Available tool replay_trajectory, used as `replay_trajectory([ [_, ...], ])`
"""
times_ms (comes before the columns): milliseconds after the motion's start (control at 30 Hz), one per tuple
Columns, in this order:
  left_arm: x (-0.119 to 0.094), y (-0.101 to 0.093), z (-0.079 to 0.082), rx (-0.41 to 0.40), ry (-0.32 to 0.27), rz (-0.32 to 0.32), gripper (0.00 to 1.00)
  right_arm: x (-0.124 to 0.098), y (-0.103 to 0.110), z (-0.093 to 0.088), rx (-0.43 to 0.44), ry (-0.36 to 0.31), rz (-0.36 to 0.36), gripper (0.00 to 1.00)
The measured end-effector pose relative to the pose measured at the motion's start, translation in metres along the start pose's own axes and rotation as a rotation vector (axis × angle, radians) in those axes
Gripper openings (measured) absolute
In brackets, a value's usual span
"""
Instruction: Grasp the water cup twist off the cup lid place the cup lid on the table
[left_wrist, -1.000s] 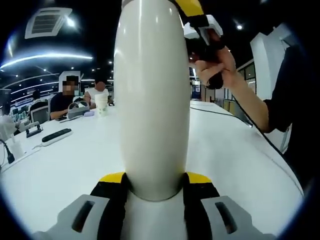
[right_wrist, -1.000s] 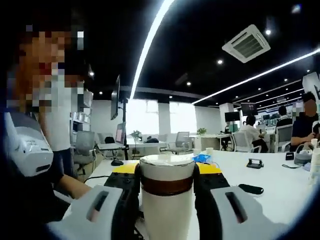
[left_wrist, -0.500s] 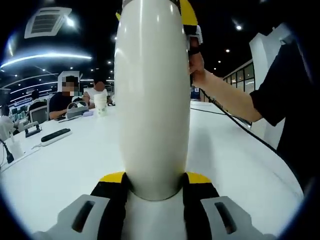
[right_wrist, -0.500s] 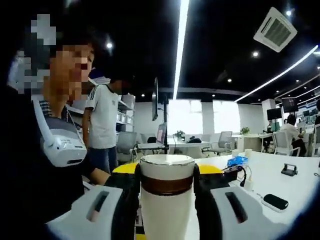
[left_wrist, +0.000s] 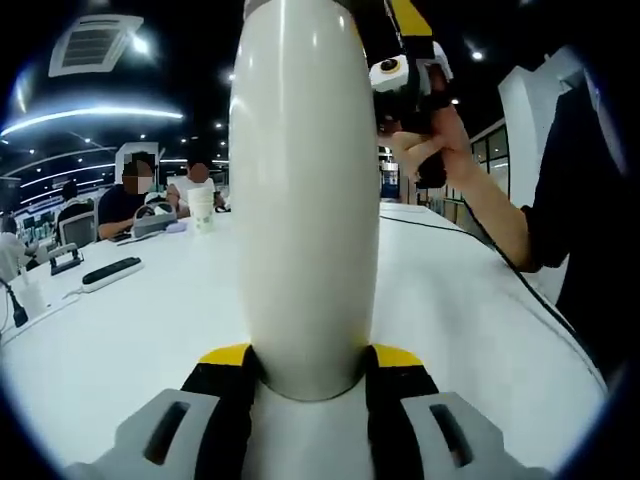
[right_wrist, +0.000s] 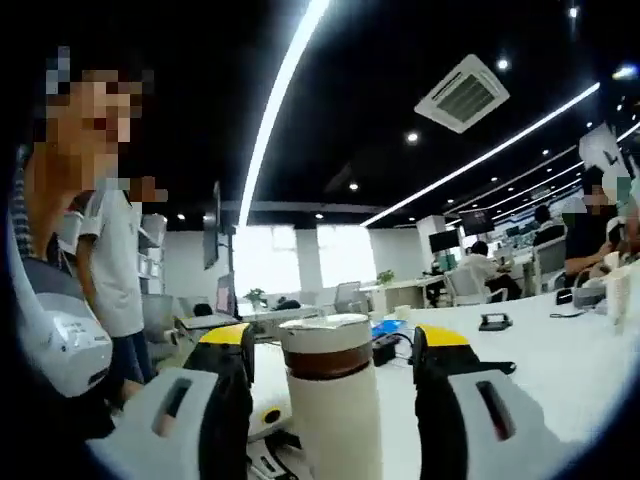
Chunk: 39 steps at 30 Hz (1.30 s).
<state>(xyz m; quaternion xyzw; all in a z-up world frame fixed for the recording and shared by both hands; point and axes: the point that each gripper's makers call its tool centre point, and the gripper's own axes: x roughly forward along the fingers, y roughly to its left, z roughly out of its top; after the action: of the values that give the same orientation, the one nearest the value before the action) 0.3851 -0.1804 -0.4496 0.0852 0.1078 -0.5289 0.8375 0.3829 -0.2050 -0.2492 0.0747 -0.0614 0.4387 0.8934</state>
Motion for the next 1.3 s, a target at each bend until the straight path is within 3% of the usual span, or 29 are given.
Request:
replay_trajectory([
  [33, 0.0, 0.0, 0.0, 0.0, 0.0, 0.001, 0.45, -0.004, -0.004, -0.002, -0.012, 0.011, -0.058, 0.65],
  [200, 0.0, 0.0, 0.0, 0.0, -0.001, 0.001, 0.45, -0.002, 0.01, 0.003, -0.033, -0.026, -0.111, 0.56],
  [367, 0.0, 0.001, 0.0, 0.001, -0.001, 0.002, 0.45, 0.014, 0.018, 0.007, -0.162, -0.019, -0.175, 0.54],
  [667, 0.0, 0.001, 0.0, -0.003, 0.001, 0.002, 0.45, 0.029, 0.02, 0.0, -0.201, 0.008, -0.153, 0.44],
  [933, 0.0, 0.001, -0.001, -0.006, 0.002, 0.0, 0.45, 0.031, 0.021, 0.0, -0.17, -0.001, 0.05, 0.43],
  [1000, 0.0, 0.002, -0.001, -0.006, 0.002, -0.001, 0.45, 0.031, 0.022, 0.001, -0.148, -0.007, 0.144, 0.43],
  [1300, 0.0, 0.0, -0.001, -0.007, 0.002, -0.003, 0.45, 0.027, 0.025, 0.0, -0.104, -0.023, 0.438, 0.43],
])
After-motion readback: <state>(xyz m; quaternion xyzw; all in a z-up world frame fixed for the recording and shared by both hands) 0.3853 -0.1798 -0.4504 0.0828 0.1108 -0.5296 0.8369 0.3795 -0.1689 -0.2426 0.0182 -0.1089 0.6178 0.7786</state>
